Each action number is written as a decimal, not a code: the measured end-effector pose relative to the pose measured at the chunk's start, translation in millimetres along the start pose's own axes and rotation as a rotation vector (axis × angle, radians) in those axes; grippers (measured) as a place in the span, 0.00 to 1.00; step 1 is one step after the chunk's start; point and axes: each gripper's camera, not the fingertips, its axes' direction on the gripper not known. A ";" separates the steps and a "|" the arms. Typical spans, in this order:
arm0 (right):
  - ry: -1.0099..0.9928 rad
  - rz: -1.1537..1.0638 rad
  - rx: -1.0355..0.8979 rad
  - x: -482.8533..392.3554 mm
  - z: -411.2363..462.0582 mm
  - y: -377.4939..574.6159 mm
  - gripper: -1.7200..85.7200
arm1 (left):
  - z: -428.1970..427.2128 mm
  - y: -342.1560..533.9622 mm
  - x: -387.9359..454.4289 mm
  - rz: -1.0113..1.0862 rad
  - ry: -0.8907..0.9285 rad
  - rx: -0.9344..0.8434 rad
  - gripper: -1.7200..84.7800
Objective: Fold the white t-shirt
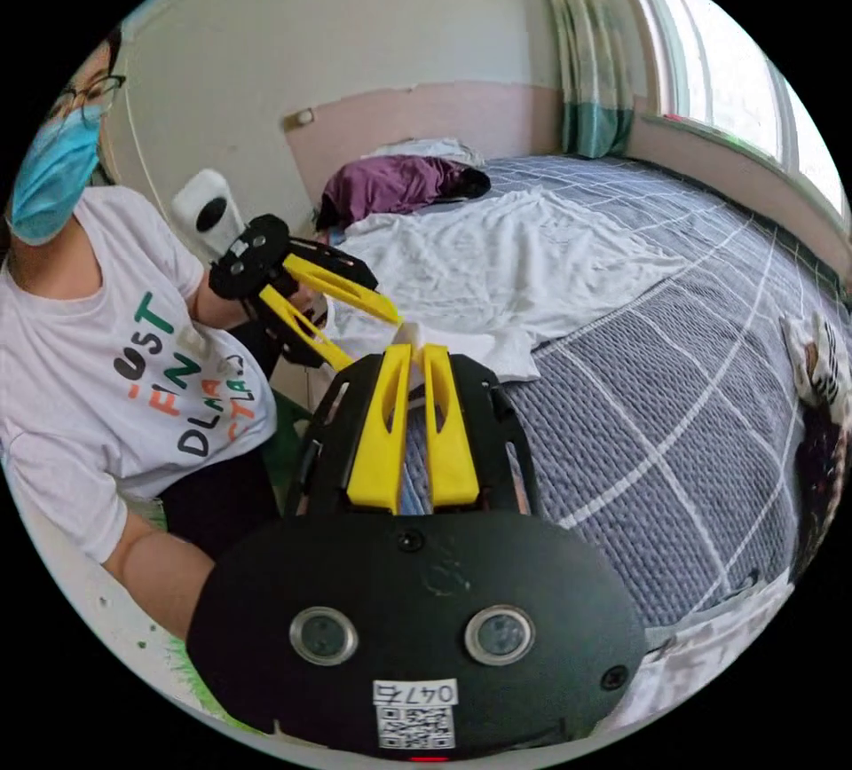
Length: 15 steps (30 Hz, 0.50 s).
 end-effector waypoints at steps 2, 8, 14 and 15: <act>0.009 0.033 0.029 9.3 -11.5 11.3 0.02 | 3.9 -9.4 10.1 0.012 -0.049 -0.014 0.18; 0.049 0.010 0.007 19.7 -28.1 21.1 0.02 | 19.5 -40.0 13.9 -0.076 -0.012 -0.002 0.19; 0.070 -0.004 0.016 31.5 -46.7 19.2 0.02 | 43.0 -64.3 36.1 -0.029 -0.186 -0.029 0.07; 0.068 -0.009 0.016 34.3 -50.4 18.6 0.02 | 42.5 -67.1 39.1 -0.027 -0.234 -0.002 0.04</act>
